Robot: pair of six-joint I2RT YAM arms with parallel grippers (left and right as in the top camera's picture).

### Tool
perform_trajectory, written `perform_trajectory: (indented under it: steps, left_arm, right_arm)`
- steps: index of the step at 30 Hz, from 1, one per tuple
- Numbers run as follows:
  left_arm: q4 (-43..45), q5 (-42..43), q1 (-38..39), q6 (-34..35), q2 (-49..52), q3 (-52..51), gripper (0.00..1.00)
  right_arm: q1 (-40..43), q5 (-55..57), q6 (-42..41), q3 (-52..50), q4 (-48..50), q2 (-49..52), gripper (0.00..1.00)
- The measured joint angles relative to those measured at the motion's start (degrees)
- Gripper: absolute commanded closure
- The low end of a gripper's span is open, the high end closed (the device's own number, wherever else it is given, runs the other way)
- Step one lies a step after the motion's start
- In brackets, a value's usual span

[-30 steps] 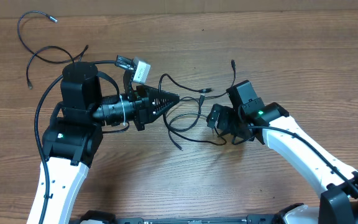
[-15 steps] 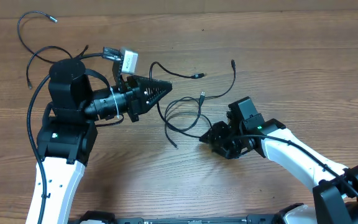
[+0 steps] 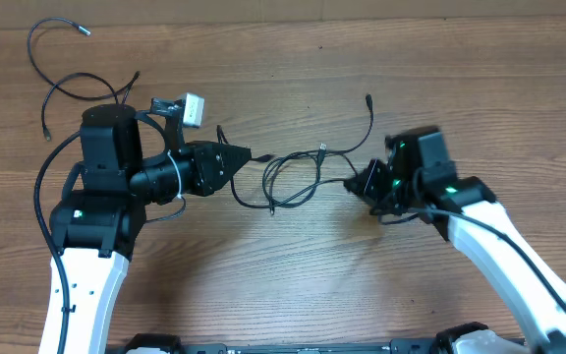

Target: Untangle cables

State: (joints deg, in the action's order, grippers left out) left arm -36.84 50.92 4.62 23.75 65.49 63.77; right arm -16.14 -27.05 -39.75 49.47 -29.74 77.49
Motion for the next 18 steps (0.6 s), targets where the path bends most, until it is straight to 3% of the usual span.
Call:
perform_trajectory:
  steps: [7,18]
  left_arm:
    - [-1.64,-3.61,5.81,-9.05,3.08,0.0,0.96]
    - [0.42,-7.67,7.39,-12.0,15.37,0.0,0.94]
  right_arm:
    - [-1.31,-5.79,3.91,1.57,0.61,-6.08,0.96]
    - [-3.15,-15.45,12.35,1.57,2.64,-5.97,0.96]
